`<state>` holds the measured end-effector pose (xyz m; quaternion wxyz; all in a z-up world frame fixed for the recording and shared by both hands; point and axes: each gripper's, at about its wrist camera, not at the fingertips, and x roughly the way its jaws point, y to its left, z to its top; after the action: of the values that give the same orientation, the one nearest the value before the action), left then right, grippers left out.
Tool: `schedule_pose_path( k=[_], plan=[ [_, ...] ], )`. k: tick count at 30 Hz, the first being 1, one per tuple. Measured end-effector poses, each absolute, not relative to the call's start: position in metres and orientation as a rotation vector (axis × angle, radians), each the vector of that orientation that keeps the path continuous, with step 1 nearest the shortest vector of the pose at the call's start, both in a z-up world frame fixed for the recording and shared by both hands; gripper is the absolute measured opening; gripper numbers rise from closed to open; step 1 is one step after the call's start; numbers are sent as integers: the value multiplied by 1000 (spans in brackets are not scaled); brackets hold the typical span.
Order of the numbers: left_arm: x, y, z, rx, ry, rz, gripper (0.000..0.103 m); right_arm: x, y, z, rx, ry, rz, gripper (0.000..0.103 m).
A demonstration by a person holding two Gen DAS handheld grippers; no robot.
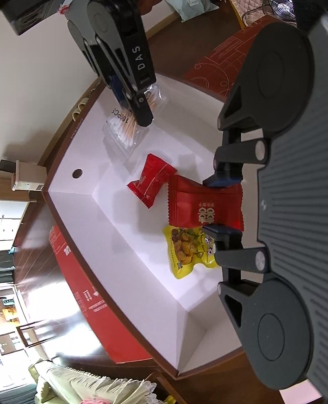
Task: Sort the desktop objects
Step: 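Carry the swab bag with the right tool while the left tool carries the red packet into the box, then open both tools to release the swab bag and red packet in the box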
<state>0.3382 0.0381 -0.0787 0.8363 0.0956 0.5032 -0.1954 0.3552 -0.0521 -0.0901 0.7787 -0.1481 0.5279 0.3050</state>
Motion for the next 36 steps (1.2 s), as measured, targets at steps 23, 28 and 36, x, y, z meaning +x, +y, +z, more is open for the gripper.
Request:
schedule_pose_path(
  k=[23,28,36],
  plan=[
    [352,26,-114,178,1137,-446,26,367,-50,-120,-388,1203,660,26],
    [355,23,-117,163,1137,-460,28,368,-48,-123,-390,1218,664,26],
    [354,24,-118,145,1144,-451,50,364,-43,-118,-415,1194,681,66]
  ],
)
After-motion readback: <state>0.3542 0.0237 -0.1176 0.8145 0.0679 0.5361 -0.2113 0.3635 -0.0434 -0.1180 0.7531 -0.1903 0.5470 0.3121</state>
